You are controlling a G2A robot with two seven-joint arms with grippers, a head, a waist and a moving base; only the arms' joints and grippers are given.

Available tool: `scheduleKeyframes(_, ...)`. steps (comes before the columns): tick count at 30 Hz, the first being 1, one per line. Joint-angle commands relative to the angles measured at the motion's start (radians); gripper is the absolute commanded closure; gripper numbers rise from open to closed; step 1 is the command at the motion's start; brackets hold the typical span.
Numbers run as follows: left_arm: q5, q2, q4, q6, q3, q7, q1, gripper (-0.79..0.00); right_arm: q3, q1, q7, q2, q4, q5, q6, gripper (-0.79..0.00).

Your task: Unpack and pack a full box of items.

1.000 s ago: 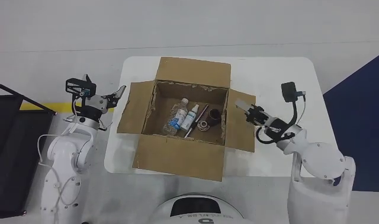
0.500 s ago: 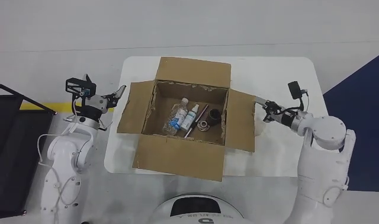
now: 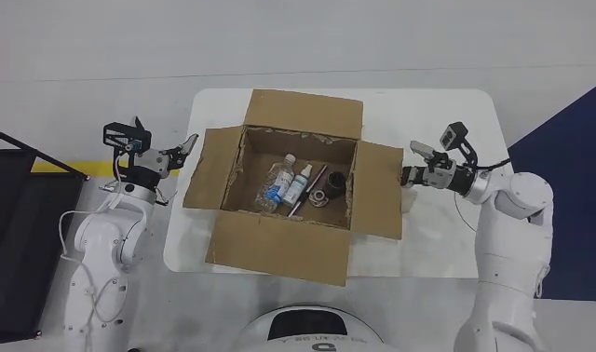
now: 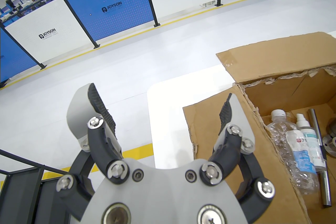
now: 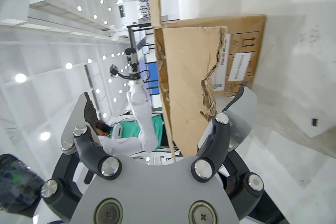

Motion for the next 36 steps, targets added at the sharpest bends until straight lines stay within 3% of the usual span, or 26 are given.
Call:
scheduleKeyframes(1,0.000,0.000,0.000,0.000,0.000,0.000,0.000,-0.785,-0.033,0.003,0.000,0.029,0.009,0.107,0.050,-0.785)
scheduleKeyframes(8,0.000,0.000,0.000,0.000,0.000,0.000,0.000,-0.785,-0.115,-0.005,0.000,0.122,-0.029,0.259,0.072,-0.785)
scheduleKeyframes(14,0.000,0.000,0.000,0.000,0.000,0.000,0.000,-0.785,-0.179,-0.040,0.000,0.164,-0.168,0.321,0.063,-0.785)
scheduleKeyframes(20,0.000,0.000,0.000,0.000,0.000,0.000,0.000,-0.785,-0.292,-0.054,-0.120,0.153,-0.293,0.396,0.073,-0.785)
scheduleKeyframes(24,0.000,0.000,0.000,0.000,0.000,0.000,0.000,-0.785,-0.418,-0.046,-0.275,0.144,-0.356,0.296,0.044,-0.785)
scheduleKeyframes(28,0.058,0.003,0.019,0.057,-0.031,0.038,0.025,-0.785,-0.531,-0.044,-0.410,0.135,-0.380,0.194,0.018,-0.785)
scheduleKeyframes(36,0.004,0.008,0.139,0.085,-0.150,0.090,0.090,-0.785,-0.650,-0.036,-0.497,0.136,-0.446,0.030,0.051,-0.785)
